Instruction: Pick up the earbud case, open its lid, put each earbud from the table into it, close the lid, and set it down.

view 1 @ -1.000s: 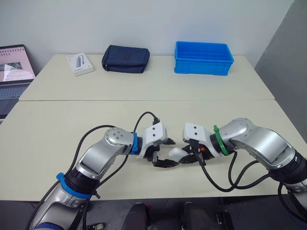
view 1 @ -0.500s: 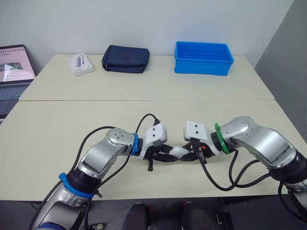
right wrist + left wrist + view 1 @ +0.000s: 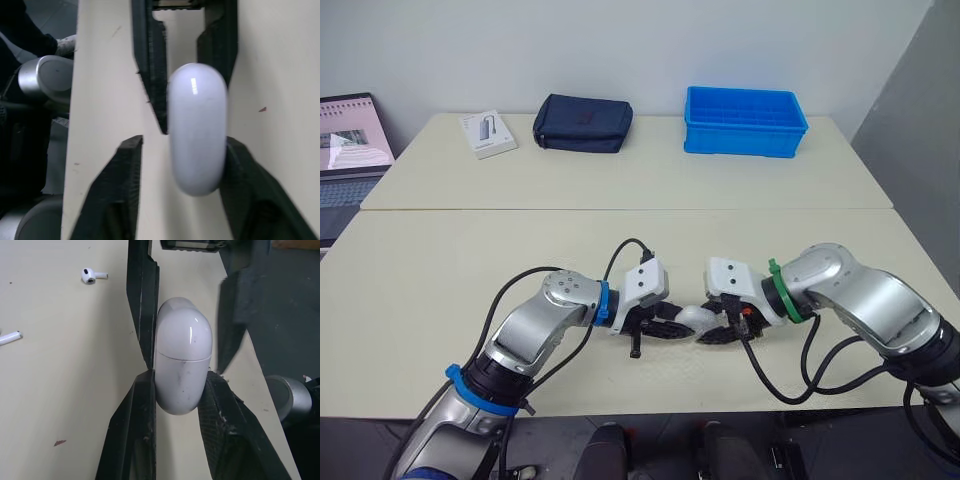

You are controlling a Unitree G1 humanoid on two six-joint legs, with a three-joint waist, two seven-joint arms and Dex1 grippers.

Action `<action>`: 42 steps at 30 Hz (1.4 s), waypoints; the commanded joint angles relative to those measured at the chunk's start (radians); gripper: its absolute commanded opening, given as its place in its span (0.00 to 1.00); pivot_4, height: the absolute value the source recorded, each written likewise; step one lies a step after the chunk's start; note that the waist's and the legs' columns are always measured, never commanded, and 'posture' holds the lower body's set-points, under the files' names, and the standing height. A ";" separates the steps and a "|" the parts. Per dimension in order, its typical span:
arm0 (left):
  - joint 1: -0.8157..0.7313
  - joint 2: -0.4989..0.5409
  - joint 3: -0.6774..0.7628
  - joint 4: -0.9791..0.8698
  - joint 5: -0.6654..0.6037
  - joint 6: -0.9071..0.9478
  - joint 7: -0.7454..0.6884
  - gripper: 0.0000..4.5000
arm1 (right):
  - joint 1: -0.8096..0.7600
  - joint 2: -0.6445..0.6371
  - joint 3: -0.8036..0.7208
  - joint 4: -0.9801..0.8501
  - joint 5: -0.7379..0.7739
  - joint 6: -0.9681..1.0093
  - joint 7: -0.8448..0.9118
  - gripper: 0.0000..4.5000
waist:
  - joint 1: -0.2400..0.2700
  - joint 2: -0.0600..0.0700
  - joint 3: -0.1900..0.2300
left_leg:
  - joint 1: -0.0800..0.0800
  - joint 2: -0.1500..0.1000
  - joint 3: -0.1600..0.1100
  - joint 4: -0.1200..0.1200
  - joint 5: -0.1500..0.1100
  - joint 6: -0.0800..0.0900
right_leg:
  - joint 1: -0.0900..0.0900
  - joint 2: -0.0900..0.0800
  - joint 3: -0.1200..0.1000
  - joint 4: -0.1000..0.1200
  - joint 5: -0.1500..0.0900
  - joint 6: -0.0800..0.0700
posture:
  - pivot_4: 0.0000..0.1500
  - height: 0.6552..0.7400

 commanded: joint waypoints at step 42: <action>0.236 -0.111 0.230 0.021 -0.161 -0.271 -0.002 0.17 | 0.055 0.145 -0.199 0.035 -0.144 -0.418 -0.076 0.96 | 0.001 0.000 0.000 | 0.002 0.000 0.001 0.001 0.000 0.000 | 0.001 0.000 0.001 0.002 0.001 -0.002 | 1.00 1.00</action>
